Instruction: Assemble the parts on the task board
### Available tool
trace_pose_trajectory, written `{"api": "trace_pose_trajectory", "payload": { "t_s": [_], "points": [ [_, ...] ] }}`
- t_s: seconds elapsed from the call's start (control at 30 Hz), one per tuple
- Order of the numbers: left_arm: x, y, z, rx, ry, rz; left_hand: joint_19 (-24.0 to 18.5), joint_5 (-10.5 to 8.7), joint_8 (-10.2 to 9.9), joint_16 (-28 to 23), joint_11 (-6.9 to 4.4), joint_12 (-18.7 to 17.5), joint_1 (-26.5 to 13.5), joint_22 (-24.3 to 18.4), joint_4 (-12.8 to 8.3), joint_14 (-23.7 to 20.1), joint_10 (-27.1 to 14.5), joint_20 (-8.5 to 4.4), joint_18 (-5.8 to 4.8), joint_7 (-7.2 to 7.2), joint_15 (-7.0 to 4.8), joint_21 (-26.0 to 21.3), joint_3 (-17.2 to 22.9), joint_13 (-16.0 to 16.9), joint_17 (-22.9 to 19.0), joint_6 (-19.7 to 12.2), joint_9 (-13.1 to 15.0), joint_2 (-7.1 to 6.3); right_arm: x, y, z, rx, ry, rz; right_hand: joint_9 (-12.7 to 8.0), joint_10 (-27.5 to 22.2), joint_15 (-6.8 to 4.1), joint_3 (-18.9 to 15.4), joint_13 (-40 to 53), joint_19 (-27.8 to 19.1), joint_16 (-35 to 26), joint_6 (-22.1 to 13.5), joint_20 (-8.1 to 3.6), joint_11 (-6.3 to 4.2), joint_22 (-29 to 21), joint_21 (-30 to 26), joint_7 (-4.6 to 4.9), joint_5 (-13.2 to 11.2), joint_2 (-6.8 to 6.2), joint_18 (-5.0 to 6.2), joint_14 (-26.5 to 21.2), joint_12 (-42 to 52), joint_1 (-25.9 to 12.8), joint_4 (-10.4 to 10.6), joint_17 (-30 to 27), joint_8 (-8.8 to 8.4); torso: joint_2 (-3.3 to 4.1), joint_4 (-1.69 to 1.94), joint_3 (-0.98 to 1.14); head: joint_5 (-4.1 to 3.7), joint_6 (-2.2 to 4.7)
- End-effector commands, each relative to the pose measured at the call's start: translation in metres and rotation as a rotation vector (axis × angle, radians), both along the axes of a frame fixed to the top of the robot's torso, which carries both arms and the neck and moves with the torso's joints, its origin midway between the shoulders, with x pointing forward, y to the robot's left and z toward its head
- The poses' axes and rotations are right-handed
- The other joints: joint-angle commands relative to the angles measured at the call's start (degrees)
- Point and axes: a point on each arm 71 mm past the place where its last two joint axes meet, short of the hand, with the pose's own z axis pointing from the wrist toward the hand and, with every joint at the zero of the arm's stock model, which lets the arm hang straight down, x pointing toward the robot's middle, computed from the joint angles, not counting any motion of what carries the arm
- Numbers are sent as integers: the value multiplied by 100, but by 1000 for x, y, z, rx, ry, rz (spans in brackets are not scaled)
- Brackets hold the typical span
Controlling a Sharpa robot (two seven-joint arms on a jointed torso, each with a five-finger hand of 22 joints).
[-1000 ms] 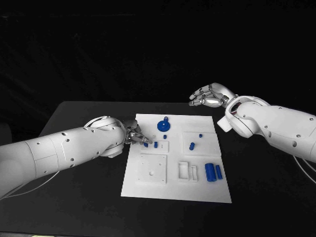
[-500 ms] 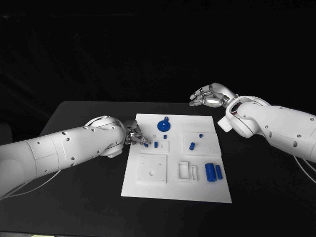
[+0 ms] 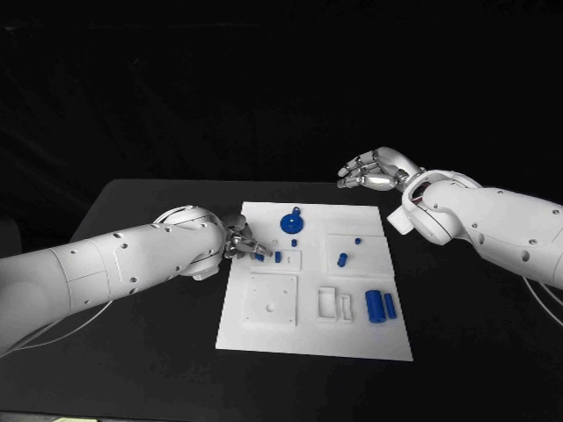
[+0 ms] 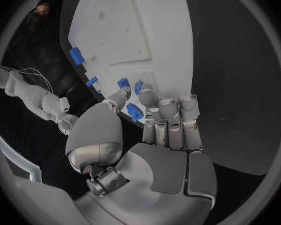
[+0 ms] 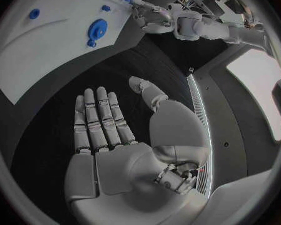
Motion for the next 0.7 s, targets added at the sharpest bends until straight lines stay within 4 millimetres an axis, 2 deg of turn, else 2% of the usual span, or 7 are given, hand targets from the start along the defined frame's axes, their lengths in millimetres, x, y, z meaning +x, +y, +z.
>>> {"api": "trace_pose_trajectory", "payload": {
  "t_s": [0.03,0.23,0.27,0.3,0.53,0.63,0.7],
  "points": [
    [-1,-2,-2,-12,23,-16,-46,-16,-37,-33,-8,-12,-53,-5,39,-40,-47,-668,-107,33,3,-26,0,0,-5,-19,6,14,0,1,0,1,-1,7,-8,10,-2,-14,1,-18,19,-45,11,-1,7,-40,9,32,6,58,-43,-26,-58,-3,-7,29,0,-3,4,-4,-11],
    [0,-2,-3,-11,34,-18,-64,-13,-70,-49,-2,-30,-21,-3,75,-67,-82,-669,-108,42,8,-35,-7,0,-10,-47,13,69,0,0,0,1,-2,6,-9,10,-2,-14,1,-18,20,-45,11,-1,8,-40,9,33,7,58,-43,-26,-58,-2,-7,30,2,-1,7,-12,-18],
    [0,-2,-3,-13,33,-20,-78,-16,-325,-27,37,-29,-5,4,81,-64,-86,-669,-109,105,30,-34,-28,-2,2,-410,-122,106,0,0,0,1,-1,7,-9,10,-2,-13,1,-18,20,-45,11,-1,8,-41,9,33,7,58,-43,-26,-58,-2,-7,30,2,0,6,-14,-18],
    [0,-2,-3,-14,32,-20,-87,-13,-380,-24,59,-29,14,8,78,-72,-90,-669,-110,131,45,-34,-39,-4,4,-460,-171,132,0,0,0,1,-1,7,-9,11,-2,-13,1,-18,20,-45,11,-1,8,-41,9,33,7,58,-43,-26,-58,-2,-8,30,0,1,5,-17,-17],
    [-1,-3,-4,-15,45,-28,-141,34,-444,6,70,-2,332,54,-265,-95,-96,-662,-131,144,66,-19,-255,-20,22,-322,-404,673,0,0,0,1,-1,8,-9,11,-2,-13,1,-18,21,-45,12,-1,9,-41,9,33,8,59,-44,-26,-58,-2,-8,31,0,-1,6,-18,-20],
    [-1,-3,-5,-24,59,-26,-150,431,-447,8,72,7,487,67,-536,-99,-96,-656,-146,154,72,-22,-292,-34,20,-302,-473,865,0,0,0,1,-1,7,-10,11,-2,-12,1,-18,21,-45,12,-1,10,-42,9,33,10,59,-43,-26,-58,-1,-9,31,-2,-2,6,-20,-27],
    [-2,-3,-5,-30,69,-24,-147,513,-445,9,79,9,536,70,-644,-97,-97,-654,-152,152,75,-23,-290,-41,19,-300,-495,950,0,0,0,1,0,7,-10,11,-2,-12,1,-17,21,-45,12,-1,10,-42,9,34,12,59,-43,-27,-59,0,-9,31,0,-2,5,-23,-32]
  ]
}}
